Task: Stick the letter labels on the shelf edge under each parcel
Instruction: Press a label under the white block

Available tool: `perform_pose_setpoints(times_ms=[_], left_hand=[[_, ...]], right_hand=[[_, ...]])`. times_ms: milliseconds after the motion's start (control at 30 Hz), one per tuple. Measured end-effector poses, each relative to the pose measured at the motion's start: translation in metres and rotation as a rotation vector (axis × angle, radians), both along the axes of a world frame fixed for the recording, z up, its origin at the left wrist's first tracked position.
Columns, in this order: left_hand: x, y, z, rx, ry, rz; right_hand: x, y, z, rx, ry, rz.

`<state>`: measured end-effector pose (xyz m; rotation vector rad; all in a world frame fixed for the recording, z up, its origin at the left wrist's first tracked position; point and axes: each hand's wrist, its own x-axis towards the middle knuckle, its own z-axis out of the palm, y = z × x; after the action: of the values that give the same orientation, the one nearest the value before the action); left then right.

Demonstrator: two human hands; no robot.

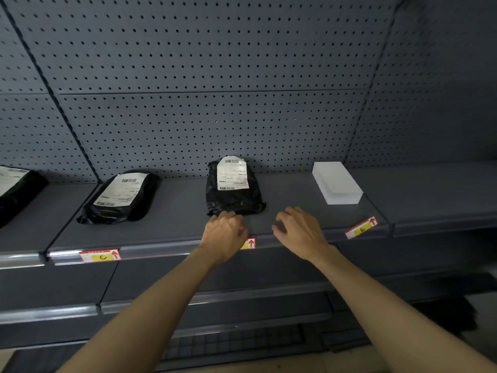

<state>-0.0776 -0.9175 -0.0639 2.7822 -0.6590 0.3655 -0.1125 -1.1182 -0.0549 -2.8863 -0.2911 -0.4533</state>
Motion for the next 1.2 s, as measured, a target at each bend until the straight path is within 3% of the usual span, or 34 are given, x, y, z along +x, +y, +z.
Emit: perform_pose_setpoints(times_ms=[367,600,833,1067,1200], left_hand=[[-0.014,-0.165,0.010,-0.047,0.016,-0.063],[-0.028,-0.254,-0.005,0.021,0.020,-0.061],[-0.031,-0.285,-0.026,0.051,0.059,0.034],[-0.031,-0.294,-0.039,-0.085,0.024,0.086],[-0.029,-0.294,-0.041,0.006,-0.027,0.044]], right_hand=[[-0.020,-0.165,0.012,-0.068,-0.006,-0.070],[-0.026,-0.245,0.003,-0.070,0.007,-0.019],[-0.024,-0.261,-0.014,-0.019,0.018,0.065],[-0.017,-0.259,-0.026,-0.052,0.006,0.072],[-0.016,-0.263,-0.027,-0.076,0.013,0.065]])
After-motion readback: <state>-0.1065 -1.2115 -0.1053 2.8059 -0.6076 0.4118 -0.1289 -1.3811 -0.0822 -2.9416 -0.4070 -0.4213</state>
